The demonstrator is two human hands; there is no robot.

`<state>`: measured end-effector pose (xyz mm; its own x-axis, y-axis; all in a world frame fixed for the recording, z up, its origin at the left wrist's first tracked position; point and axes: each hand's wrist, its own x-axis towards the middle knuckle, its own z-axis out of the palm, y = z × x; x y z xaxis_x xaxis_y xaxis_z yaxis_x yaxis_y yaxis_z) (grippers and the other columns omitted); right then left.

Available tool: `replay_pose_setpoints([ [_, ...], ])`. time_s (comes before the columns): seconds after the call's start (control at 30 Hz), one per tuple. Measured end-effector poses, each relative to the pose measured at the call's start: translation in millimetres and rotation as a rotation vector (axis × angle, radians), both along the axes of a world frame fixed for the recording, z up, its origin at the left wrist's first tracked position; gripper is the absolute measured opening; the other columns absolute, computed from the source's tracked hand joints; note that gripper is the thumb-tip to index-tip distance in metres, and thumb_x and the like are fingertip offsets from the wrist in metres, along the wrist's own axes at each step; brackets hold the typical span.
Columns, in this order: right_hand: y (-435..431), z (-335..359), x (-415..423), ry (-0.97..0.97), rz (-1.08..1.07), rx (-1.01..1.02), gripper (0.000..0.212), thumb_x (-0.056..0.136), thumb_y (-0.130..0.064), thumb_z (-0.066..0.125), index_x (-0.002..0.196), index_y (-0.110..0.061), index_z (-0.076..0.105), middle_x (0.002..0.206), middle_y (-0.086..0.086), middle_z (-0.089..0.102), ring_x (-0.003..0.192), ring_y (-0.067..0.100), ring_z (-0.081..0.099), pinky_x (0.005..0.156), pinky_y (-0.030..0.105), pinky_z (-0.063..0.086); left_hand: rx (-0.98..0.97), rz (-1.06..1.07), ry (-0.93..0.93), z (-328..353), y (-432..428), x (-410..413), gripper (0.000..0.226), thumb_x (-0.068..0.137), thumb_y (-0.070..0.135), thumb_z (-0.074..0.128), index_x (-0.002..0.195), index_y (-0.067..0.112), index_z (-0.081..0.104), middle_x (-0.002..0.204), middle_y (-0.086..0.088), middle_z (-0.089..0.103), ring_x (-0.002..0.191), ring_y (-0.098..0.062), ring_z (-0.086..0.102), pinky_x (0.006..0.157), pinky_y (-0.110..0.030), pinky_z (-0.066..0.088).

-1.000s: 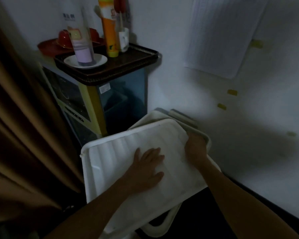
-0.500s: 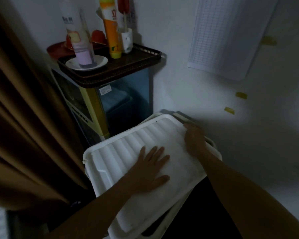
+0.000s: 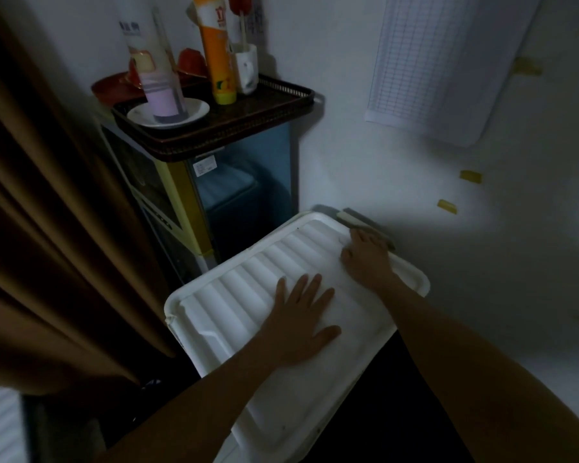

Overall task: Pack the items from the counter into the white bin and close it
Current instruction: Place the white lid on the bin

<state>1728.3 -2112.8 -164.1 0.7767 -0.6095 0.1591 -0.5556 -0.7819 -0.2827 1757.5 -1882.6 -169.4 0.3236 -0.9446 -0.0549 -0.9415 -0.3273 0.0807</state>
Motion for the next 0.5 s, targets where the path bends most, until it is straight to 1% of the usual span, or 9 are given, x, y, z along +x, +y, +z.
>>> replay_pose_setpoints([
  [0.17, -0.8, -2.1, -1.1, 0.059, 0.018, -0.044, 0.053, 0.095, -0.035, 0.038, 0.142, -0.010, 0.034, 0.142, 0.014, 0.044, 0.128, 0.032, 0.042, 0.108, 0.045, 0.028, -0.022, 0.010, -0.013, -5.5, -3.3, -0.3, 0.082, 0.087, 0.076, 0.001, 0.154, 0.031, -0.003, 0.163, -0.001, -0.015, 0.149, -0.023, -0.016, 0.116, -0.059, -0.010],
  [0.33, -6.2, -2.5, 1.0, 0.079, 0.045, -0.061, 0.056, 0.095, -0.035, 0.037, 0.145, -0.010, 0.031, 0.146, 0.013, 0.040, 0.131, 0.032, 0.039, 0.109, 0.046, 0.026, -0.060, 0.043, 0.001, -9.5, -9.7, -6.0, 0.082, 0.087, 0.077, 0.002, 0.154, 0.031, 0.000, 0.163, -0.001, -0.012, 0.150, -0.023, -0.013, 0.116, -0.059, -0.012],
  [0.5, -9.3, -2.4, 4.0, 0.073, 0.052, -0.057, 0.056, 0.096, -0.034, 0.038, 0.146, -0.011, 0.031, 0.148, 0.013, 0.038, 0.132, 0.032, 0.037, 0.110, 0.046, 0.025, -0.073, 0.067, 0.008, -9.7, -14.3, -8.4, 0.080, 0.088, 0.077, 0.005, 0.154, 0.031, 0.001, 0.163, -0.001, -0.011, 0.150, -0.023, -0.013, 0.116, -0.059, -0.011],
])
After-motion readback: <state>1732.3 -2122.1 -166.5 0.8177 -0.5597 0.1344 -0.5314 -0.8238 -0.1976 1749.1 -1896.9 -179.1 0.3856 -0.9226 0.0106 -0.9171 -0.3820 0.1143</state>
